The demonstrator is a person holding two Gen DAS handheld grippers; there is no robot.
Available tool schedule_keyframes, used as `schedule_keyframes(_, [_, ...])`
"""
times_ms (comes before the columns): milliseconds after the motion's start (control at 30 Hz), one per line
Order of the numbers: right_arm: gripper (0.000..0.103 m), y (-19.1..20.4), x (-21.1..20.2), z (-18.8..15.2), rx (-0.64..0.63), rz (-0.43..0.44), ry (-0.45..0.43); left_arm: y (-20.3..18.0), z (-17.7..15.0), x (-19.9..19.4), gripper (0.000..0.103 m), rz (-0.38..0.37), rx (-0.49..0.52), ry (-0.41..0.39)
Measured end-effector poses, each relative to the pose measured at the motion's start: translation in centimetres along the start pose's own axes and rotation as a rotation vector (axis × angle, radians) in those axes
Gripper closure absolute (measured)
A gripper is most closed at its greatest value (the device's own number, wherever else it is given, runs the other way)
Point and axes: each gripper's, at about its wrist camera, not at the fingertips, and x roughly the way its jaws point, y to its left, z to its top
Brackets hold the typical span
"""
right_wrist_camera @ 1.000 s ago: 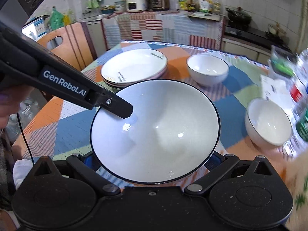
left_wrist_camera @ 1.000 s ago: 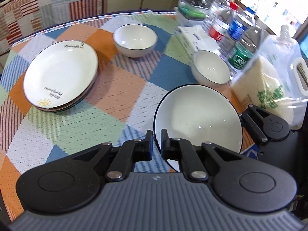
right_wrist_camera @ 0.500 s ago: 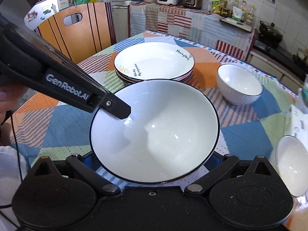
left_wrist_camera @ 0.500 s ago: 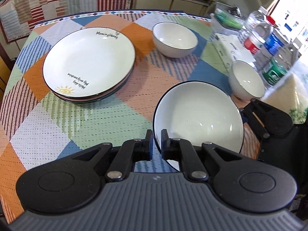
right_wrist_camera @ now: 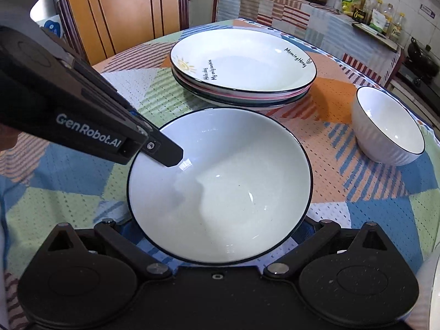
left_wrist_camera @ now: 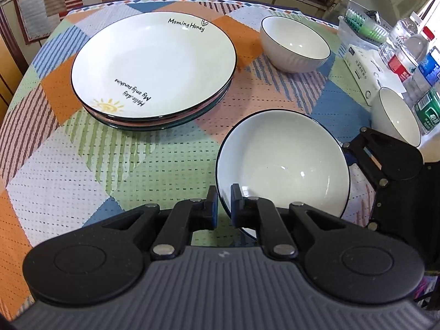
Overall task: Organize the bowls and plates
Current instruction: 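Lift the bowl with the left gripper, set it beside the plate stack, release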
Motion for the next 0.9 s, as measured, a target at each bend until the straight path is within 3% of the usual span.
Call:
schedule_keyframes(167, [0.001, -0.3, -0.1, -0.7, 0.059, 0.000, -0.002, -0.2, 0.1, -0.1, 0.095, -0.009, -0.003, -0.004])
schedule_keyframes(300, [0.000, 0.4, 0.0, -1.1, 0.086, -0.125, 0.075, -0.5, 0.6, -0.2, 0.094, -0.004, -0.002, 0.016])
schedule_keyframes(367, [0.000, 0.7, -0.8, -1.1, 0.089, -0.139, 0.088, -0.6, 0.7, -0.5, 0.094, 0.001, 0.001, 0.015])
schedule_keyframes(600, [0.000, 2.3, -6.0, -2.0, 0.152, -0.158, 0.005, -0.7, 0.7, -2.9, 0.094, -0.028, 0.025, 0.028])
schedule_keyframes(900, [0.000, 1.6, -11.8, -3.1, 0.304, -0.260, -0.062, -3.0, 0.8, -7.5, 0.094, -0.067, 0.102, -0.001])
